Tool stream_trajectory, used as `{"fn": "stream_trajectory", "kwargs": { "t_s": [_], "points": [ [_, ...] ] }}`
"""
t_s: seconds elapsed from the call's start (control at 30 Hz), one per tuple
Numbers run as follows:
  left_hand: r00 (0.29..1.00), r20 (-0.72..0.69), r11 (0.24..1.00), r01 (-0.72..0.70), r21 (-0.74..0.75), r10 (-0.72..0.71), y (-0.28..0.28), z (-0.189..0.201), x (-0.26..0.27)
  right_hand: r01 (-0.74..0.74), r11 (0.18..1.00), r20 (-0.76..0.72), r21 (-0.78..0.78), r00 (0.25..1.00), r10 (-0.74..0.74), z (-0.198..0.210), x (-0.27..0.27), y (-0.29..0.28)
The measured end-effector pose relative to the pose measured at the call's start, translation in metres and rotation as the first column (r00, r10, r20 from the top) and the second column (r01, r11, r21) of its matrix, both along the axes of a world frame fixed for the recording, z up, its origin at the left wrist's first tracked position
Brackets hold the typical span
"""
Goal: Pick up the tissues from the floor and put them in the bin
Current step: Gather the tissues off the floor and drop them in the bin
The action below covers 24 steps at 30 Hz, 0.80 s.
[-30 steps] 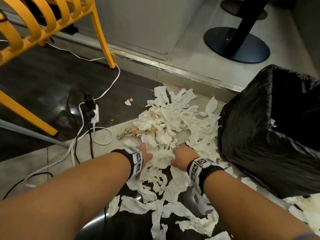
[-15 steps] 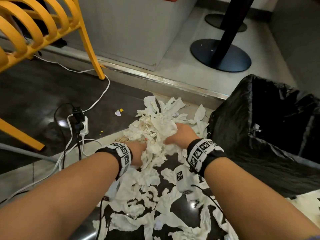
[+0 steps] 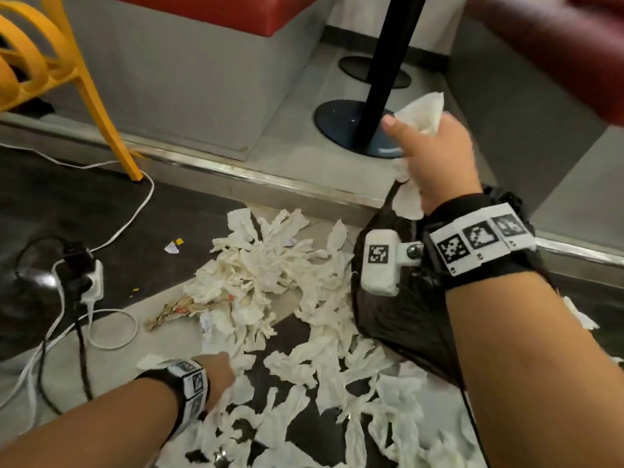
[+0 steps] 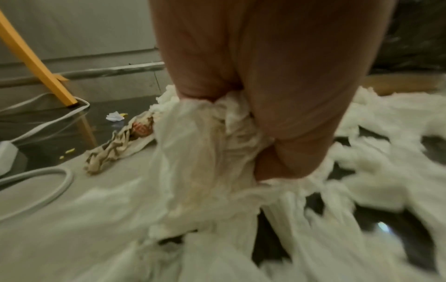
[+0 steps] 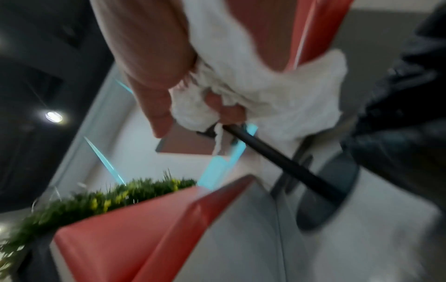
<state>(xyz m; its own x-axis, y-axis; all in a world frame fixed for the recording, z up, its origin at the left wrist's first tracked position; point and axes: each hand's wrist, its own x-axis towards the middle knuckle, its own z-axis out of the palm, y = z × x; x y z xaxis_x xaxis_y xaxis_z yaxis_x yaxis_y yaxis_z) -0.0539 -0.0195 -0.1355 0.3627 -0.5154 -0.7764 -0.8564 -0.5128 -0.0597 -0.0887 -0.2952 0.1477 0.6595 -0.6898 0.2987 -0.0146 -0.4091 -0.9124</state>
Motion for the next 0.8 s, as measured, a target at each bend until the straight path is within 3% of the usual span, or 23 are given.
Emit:
{"fn": "stream_trajectory", "kwargs": {
  "t_s": [0.07,0.13,0.2,0.23,0.27,0.33,0.37,0.4,0.43,0.5,0.53,0.6,0.7,0.77,0.8],
  "points": [
    [1.000,0.010,1.000,-0.016,-0.025,0.017,-0.014,0.019,0.010,0.146,0.986,0.090,-0.082,0.986,-0.138,0.019,-0.016,-0.028],
    [0.997,0.033,0.991,-0.068,-0.116,0.072,-0.025,0.040,0.022,0.293,0.926,0.081,-0.239,0.956,-0.281,0.025,-0.030,-0.054],
    [0.990,0.060,0.976,-0.114,-0.188,0.127,-0.032,0.057,0.033,0.389,0.831,-0.027,-0.399,0.900,-0.434,0.014,-0.040,-0.080],
    [0.986,0.066,0.966,-0.134,-0.219,0.152,-0.035,0.065,0.038,0.379,0.814,-0.152,-0.440,0.862,-0.483,0.004,-0.044,-0.090],
    [0.981,0.072,0.956,-0.157,-0.248,0.180,-0.039,0.076,0.041,0.304,0.826,-0.354,-0.475,0.793,-0.496,-0.010,-0.048,-0.100],
    [0.971,0.086,0.927,-0.184,-0.327,0.223,-0.051,0.099,0.048,0.015,0.908,-0.783,-0.419,0.500,-0.370,-0.037,-0.060,-0.111],
    [0.969,0.096,0.913,-0.177,-0.368,0.227,-0.058,0.113,0.051,-0.072,0.937,-0.875,-0.343,0.386,-0.291,-0.044,-0.065,-0.118],
    [0.967,0.100,0.896,-0.175,-0.408,0.234,-0.067,0.129,0.053,-0.099,0.948,-0.900,-0.303,0.358,-0.250,-0.045,-0.069,-0.120],
    [0.964,0.097,0.873,-0.178,-0.454,0.246,-0.076,0.146,0.055,-0.089,0.949,-0.888,-0.302,0.390,-0.246,-0.041,-0.073,-0.122],
    [0.960,0.060,0.778,-0.183,-0.601,0.272,-0.097,0.183,0.055,0.004,0.938,-0.791,-0.348,0.536,-0.295,-0.024,-0.079,-0.127],
    [0.959,0.028,0.686,-0.182,-0.705,0.284,-0.108,0.202,0.052,0.075,0.928,-0.720,-0.364,0.610,-0.332,-0.013,-0.081,-0.128],
    [0.958,-0.047,0.431,-0.171,-0.886,0.284,-0.139,0.241,0.039,0.200,0.907,-0.547,-0.370,0.742,-0.387,0.005,-0.090,-0.130],
    [0.976,-0.149,0.107,-0.167,-0.980,0.156,-0.198,0.288,0.002,0.332,0.857,-0.317,-0.394,0.827,-0.465,0.023,-0.102,-0.133],
    [0.990,-0.138,0.050,-0.140,-0.989,0.038,-0.235,0.300,-0.024,0.378,0.843,-0.236,-0.383,0.842,-0.485,0.030,-0.107,-0.137],
    [0.991,-0.136,0.090,-0.135,-0.987,-0.004,-0.253,0.297,-0.035,0.397,0.838,-0.210,-0.375,0.844,-0.494,0.032,-0.110,-0.139]
  ]
}}
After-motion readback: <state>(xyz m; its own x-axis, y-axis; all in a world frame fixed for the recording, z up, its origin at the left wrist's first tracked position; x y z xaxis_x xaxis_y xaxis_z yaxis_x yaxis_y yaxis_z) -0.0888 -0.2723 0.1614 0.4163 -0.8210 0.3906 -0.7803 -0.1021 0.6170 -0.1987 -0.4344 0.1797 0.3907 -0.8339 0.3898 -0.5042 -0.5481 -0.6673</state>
